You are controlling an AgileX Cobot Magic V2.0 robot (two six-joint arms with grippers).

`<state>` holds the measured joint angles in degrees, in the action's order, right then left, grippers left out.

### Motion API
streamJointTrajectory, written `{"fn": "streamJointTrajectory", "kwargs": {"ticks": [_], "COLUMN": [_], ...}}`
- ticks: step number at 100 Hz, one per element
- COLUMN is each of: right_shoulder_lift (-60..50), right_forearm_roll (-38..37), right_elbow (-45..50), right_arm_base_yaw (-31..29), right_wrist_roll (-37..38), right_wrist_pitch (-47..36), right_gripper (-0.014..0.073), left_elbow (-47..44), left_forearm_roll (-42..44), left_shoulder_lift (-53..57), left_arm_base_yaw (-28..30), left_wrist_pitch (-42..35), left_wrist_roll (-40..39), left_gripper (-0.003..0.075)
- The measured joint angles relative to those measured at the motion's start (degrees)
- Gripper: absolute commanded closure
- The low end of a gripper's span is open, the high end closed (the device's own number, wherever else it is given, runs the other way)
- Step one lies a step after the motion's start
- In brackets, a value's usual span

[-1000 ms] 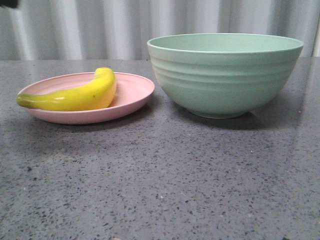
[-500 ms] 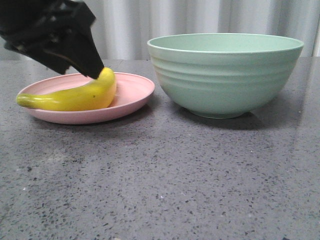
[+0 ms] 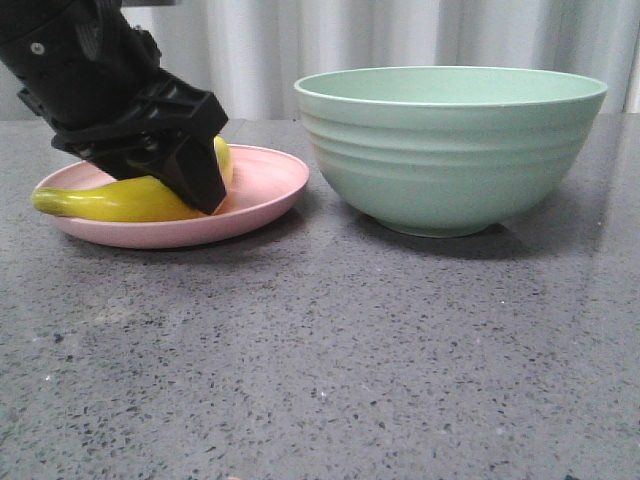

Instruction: Transfer banana from pink plate to green bowl

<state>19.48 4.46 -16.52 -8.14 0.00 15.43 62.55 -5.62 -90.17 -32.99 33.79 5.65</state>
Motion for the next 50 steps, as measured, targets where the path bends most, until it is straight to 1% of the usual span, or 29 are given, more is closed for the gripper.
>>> {"fn": "streamJointTrajectory", "kwargs": {"ticks": [50], "right_shoulder_lift": [0.0], "right_forearm_roll": [0.1], "right_elbow": [0.0], "right_arm_base_yaw": [0.0], "right_wrist_roll": [0.0], "right_wrist_pitch": [0.0], "right_gripper": [0.0655], "left_elbow": [0.1], "left_forearm_roll": [0.1], "left_shoulder_lift": [-1.0], "left_arm_base_yaw": [0.0], "left_wrist_pitch": [2.1], "left_wrist_roll": [0.0], "left_gripper": [0.0282]}}
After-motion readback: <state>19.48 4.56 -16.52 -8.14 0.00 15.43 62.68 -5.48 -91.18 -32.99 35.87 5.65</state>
